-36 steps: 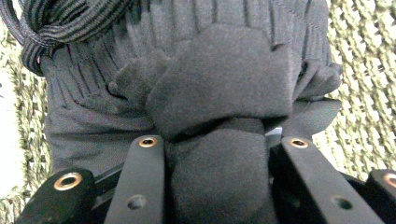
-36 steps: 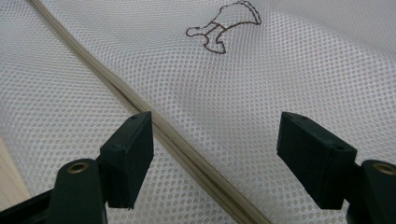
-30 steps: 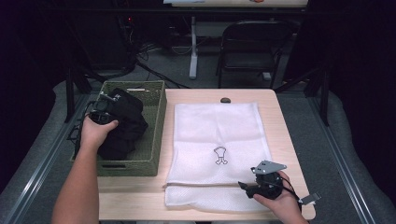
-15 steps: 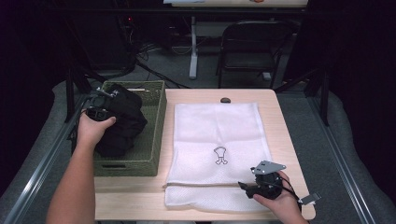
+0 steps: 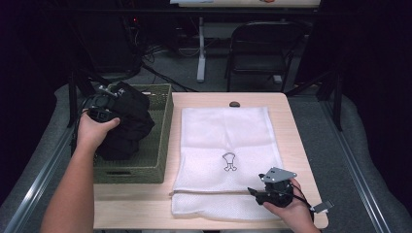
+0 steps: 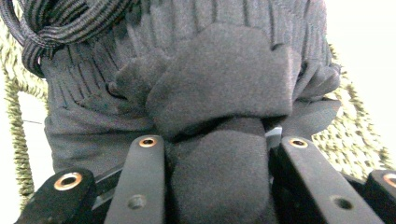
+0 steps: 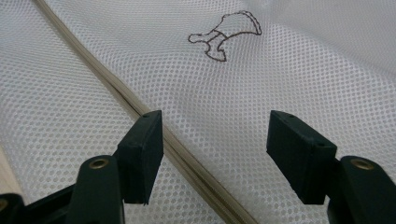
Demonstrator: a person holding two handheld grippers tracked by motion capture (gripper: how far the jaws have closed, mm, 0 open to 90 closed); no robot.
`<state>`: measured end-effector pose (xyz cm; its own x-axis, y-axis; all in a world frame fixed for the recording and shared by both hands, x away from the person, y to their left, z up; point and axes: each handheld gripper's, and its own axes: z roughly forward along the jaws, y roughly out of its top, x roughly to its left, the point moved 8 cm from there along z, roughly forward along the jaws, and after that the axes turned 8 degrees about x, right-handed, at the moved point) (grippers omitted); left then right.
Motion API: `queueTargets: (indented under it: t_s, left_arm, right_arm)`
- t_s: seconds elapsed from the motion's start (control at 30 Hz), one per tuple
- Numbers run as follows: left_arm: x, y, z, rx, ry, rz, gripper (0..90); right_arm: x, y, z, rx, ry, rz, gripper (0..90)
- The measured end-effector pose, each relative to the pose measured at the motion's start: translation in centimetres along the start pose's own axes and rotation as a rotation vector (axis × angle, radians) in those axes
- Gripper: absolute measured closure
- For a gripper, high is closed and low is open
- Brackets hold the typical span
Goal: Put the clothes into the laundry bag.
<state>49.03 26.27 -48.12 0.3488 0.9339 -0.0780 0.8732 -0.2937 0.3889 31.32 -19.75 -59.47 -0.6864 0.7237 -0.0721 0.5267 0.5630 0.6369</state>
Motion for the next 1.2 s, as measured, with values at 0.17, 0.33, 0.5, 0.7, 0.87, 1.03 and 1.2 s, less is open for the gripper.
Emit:
queueTargets:
  t_s: [0.17, 0.33, 0.5, 0.7, 0.87, 1.03, 1.2]
  left_arm:
    - [-0.5, -0.1, -0.6, 0.005, -0.009, 0.035, 66.2]
    - [-1.2, -0.3, -1.1, 0.009, -0.022, 0.067, 66.2]
    - [-2.2, -0.6, -1.4, 0.008, -0.036, 0.103, 66.2]
    - [-3.9, -0.8, -2.1, 0.008, -0.053, 0.164, 66.2]
    - [-5.2, -0.9, -2.8, -0.003, -0.070, 0.194, 66.2]
    - [-6.2, -1.2, -3.3, -0.005, -0.082, 0.223, 66.2]
    - [-7.0, -1.5, -3.7, -0.010, -0.096, 0.243, 66.2]
  right_arm:
    - [0.1, 0.2, -0.1, -0.012, -0.009, -0.023, 41.7]
    - [0.5, 0.2, 0.0, -0.004, 0.020, -0.042, 47.7]
    - [1.3, 0.4, 0.2, -0.010, 0.090, -0.038, 52.1]
    - [1.5, 0.7, 0.4, -0.022, 0.091, -0.073, 52.0]
    - [1.3, 0.9, 0.4, -0.030, 0.080, -0.071, 54.2]
    - [1.3, 1.0, 0.5, -0.023, 0.093, -0.067, 59.3]
    - [1.3, 1.2, 0.7, -0.015, 0.108, -0.080, 63.3]
